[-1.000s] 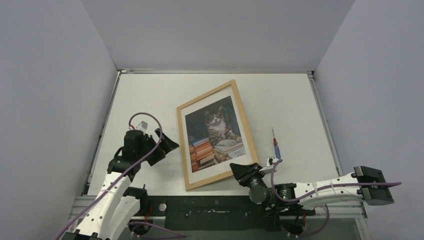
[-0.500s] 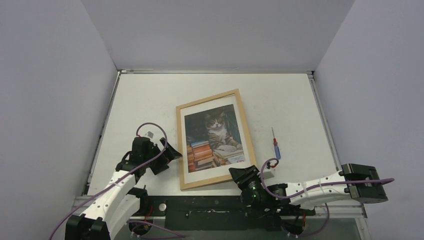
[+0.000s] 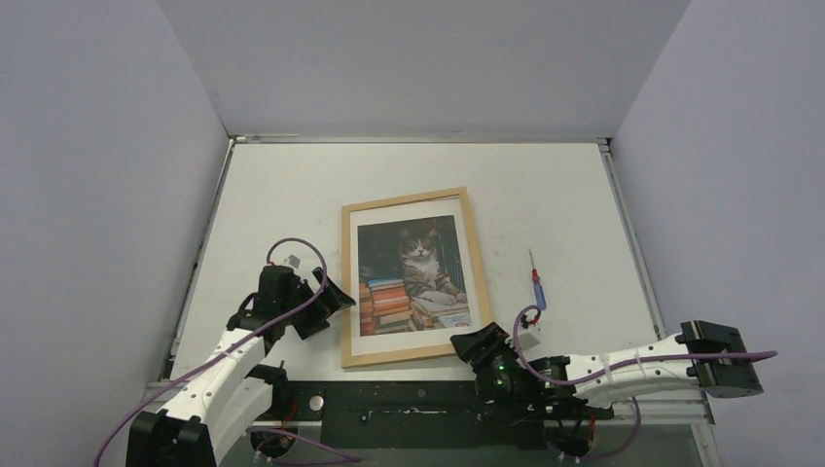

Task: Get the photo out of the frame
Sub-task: Turn over the photo frame at the center of the board, then pick up the photo frame item from the photo frame.

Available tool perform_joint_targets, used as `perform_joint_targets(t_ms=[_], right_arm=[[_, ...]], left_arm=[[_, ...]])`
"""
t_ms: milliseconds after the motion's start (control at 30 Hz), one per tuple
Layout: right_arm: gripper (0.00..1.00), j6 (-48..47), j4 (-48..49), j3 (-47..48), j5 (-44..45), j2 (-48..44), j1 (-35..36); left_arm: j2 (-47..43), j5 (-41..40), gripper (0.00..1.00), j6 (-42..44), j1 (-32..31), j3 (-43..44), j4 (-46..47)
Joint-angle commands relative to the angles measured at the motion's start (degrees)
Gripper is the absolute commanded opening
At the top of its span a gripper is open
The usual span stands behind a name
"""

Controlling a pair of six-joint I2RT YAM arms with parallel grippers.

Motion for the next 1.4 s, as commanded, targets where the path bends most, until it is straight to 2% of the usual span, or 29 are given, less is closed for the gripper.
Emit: perform_joint_targets(t_ms=[0,233,433,600,667,733,800,900,967,1100,1200,1267,1367], right_arm=[[0.61,-0.7,-3.01,2.52,1.61,-2.08,0.31],[0.67,-1.95,-11.63,6.0,-1.1,-2.96,0.32],[0.7,-6.32,-15.06,9.23,-3.59,-2.61,0.73],[0.72,-12.4,-26.6,19.7,3.3,-1.46,3.0],[0.76,-19.56,-32.02,25.31,6.2,0.12,1.66],[0.78,-30.54,-34.99,30.48,6.57,1.96,-2.47],[0.8,-40.81,-35.62,34.48,2.13,4.85,-10.48],[0.8,-55.53,-29.77,35.6,-14.36,9.07,-26.64],[0.75,-60.05,-27.02,35.02,-23.79,11.77,-36.24],[0.74,-66.85,-21.47,32.45,-36.15,16.87,-48.54],[0.72,-70.6,-19.42,31.54,-40.21,20.97,-53.49],[0.69,-72.14,-17.72,31.14,-42.17,22.96,-54.48],[0.69,-73.76,-15.49,30.79,-43.63,24.98,-54.77]], left_arm=[[0.61,0.1,0.97,1.2,-0.25,1.18,2.71],[0.67,0.11,0.97,1.74,-0.23,0.92,2.18],[1.22,-0.2,0.97,2.07,-0.26,1.16,1.87],[1.22,-0.58,0.97,2.85,-0.25,1.99,0.87],[1.33,-0.81,0.97,3.24,-0.26,2.38,0.43],[1.62,-0.71,0.97,3.41,-0.28,2.5,0.37],[2.52,-0.39,0.97,3.96,-0.35,2.46,0.72],[4.36,-0.42,0.97,4.64,-0.6,2.87,0.86],[5.46,-0.25,0.97,5.2,-0.81,3.47,0.68],[6.57,0.19,0.97,6.2,-0.99,4.15,-0.27],[6.48,0.4,0.97,6.27,-1.04,4.14,-0.6],[6.16,0.56,0.97,6.08,-1.03,3.92,-0.18],[6.18,0.97,0.97,5.88,-1.05,3.82,0.6]])
